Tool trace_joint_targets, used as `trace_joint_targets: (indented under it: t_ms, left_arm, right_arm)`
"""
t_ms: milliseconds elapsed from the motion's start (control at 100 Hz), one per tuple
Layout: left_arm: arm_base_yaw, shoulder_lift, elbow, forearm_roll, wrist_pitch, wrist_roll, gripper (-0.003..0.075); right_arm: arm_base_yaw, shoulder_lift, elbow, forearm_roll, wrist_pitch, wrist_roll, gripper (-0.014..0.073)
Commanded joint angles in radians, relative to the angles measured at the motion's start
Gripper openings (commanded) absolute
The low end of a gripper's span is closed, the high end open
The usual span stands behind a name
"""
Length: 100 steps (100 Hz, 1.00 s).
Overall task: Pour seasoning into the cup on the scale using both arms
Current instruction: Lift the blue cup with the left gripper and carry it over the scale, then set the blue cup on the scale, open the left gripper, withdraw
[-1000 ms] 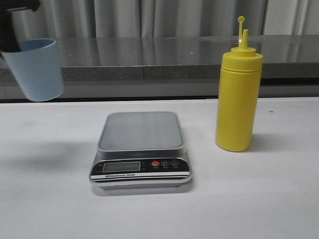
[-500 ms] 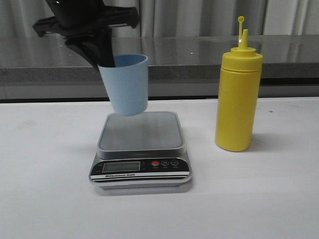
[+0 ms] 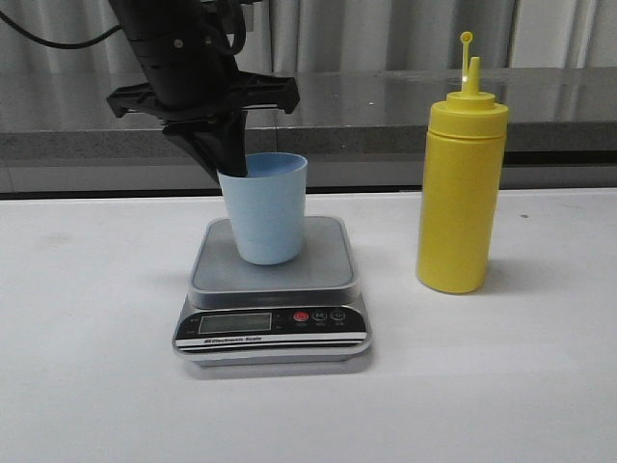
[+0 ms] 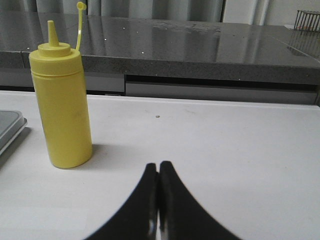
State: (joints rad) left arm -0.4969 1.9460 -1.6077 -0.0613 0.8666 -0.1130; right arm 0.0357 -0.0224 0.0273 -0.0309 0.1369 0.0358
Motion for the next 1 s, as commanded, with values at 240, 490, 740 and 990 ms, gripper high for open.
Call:
trace_joint_targets:
  t_ms: [240,490,740,990]
  left_arm:
    - [-0.007,-0.045,-0.031,-0.008,-0.038,-0.005,0.0006]
    - [-0.007,-0.053,-0.031,-0.008,-0.033,-0.005,0.0430]
    - [-0.007,-0.116,-0.034,-0.002,-0.022,-0.005,0.0536]
    - [-0.004,-0.261,0.002,0.158,-0.035,-0.063,0.0536]
  right_arm:
    - [-0.004,-0.010,-0.022,-0.009,-0.084,-0.005,-0.0066]
    - [-0.004,-0.010,-0.022,-0.009,-0.084,-0.005,-0.0066]
    - [-0.004,-0.010,-0.022,-0.009,-0.084,-0.005,-0.0066]
    - [-0.004,-0.010,-0.022,-0.009,-0.084,-0.005,-0.0066]
